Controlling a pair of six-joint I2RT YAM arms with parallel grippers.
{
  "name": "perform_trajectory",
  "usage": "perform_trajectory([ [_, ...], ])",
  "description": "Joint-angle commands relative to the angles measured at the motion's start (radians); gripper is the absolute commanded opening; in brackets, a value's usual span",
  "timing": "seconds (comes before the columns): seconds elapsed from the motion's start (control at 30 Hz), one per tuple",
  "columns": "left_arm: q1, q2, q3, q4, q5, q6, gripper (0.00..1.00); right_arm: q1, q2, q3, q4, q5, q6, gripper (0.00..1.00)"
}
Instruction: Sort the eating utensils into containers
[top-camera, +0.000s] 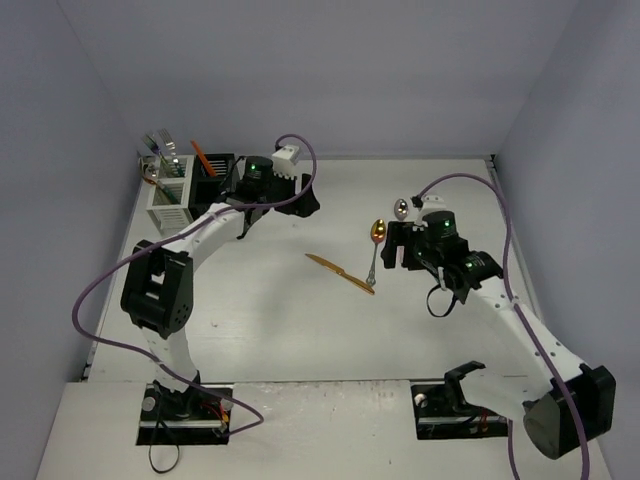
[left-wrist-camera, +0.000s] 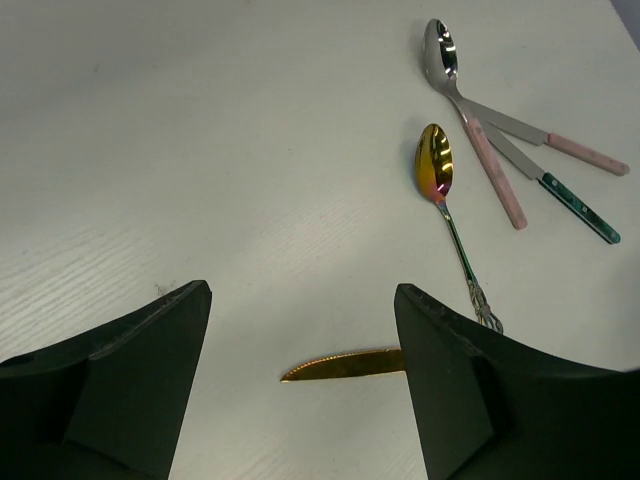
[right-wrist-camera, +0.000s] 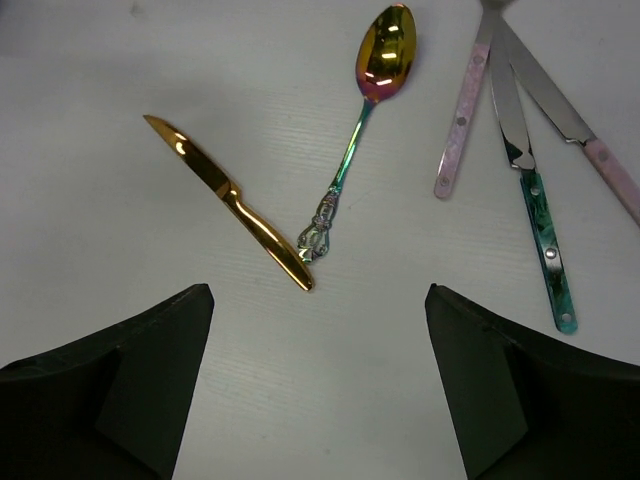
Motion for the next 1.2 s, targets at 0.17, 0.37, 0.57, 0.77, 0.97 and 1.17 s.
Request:
perform_trajectory([
  [0.17, -0.001, -0.124, 0.025, -0.14, -0.144, -0.039, 0.71, 0.011, 0.353, 0.144, 0.051, 0.247, 0.192, 0.56],
  [0.37, -0.006, -0.219, -0.038, -0.259, -0.296, -0.021, 0.76, 0.051, 0.62, 0.259, 0.05, 0.32, 0.271, 0.56],
  [0.57, -0.006, -0.301, -0.091, -0.352, -0.412, -0.008, 0.8, 0.061, 0.788, 0.367, 0.048, 0.361, 0.321, 0.53],
  [0.77, -0.008, -0.387, -0.162, -0.378, -0.446, -0.022, 0.85, 0.061, 0.869, 0.409, 0.045, 0.404, 0.357, 0.4],
  [0.97, -0.008, -0.428, -0.197, -0.405, -0.46, -0.022, 0.86, 0.062, 0.928, 0.424, 0.024, 0.413, 0.373, 0.27],
  [1.17, -0.008, -0.444, -0.209, -0.405, -0.447, -0.03, 0.87, 0.063, 0.965, 0.435, 0.019, 0.383, 0.375, 0.02],
])
